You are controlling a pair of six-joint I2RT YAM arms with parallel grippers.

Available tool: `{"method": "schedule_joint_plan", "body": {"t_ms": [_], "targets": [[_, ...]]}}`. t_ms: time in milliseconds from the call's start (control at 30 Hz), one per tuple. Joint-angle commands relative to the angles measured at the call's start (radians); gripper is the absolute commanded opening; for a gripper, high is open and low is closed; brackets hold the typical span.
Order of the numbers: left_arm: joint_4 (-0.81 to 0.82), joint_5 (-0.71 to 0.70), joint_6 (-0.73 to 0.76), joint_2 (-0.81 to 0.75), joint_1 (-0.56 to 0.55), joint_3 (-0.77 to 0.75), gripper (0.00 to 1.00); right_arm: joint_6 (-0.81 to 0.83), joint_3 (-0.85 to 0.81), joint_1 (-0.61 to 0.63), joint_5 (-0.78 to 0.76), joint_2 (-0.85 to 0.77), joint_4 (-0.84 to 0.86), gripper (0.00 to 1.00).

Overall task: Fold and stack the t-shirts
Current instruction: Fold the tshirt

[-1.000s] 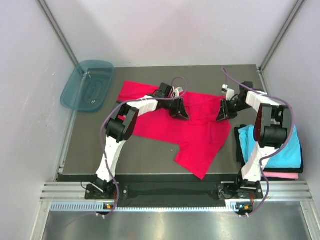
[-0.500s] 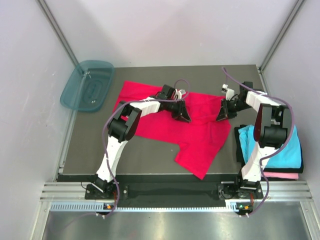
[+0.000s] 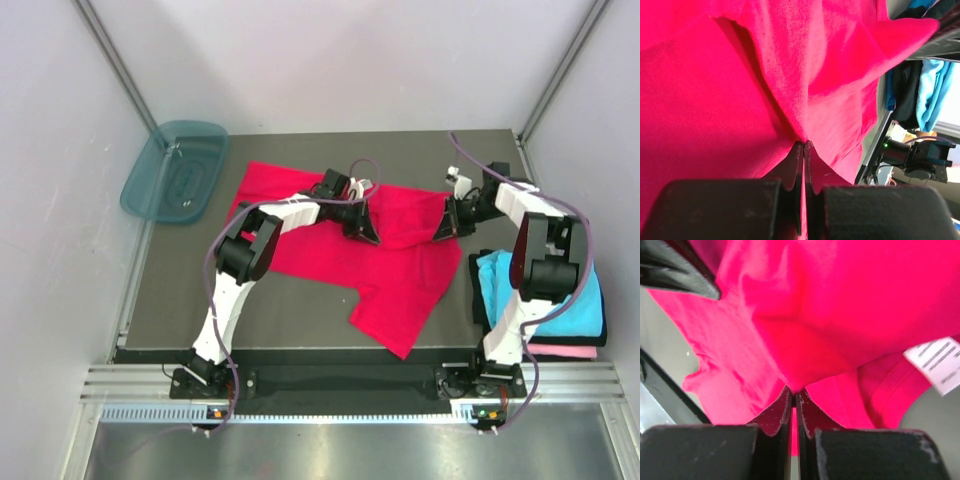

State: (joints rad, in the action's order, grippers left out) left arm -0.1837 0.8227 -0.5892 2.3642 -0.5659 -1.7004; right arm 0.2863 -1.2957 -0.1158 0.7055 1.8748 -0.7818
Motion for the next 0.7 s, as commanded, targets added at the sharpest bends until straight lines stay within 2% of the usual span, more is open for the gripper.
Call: {"method": "schedule_joint_plan", "body": {"t_ms": [0,667], "targets": [[-0.005,0.038,0.046,-0.092,0.02,-0.015,0.0,0.008,0.006,-0.015,0.046,-0.083,-0.04,0.0],[-0.036,0.095,0.083,-0.138,0.061,0.008,0.0,-0.024,0.145,-0.008,0.107,-0.137,-0.083,0.0]]}}
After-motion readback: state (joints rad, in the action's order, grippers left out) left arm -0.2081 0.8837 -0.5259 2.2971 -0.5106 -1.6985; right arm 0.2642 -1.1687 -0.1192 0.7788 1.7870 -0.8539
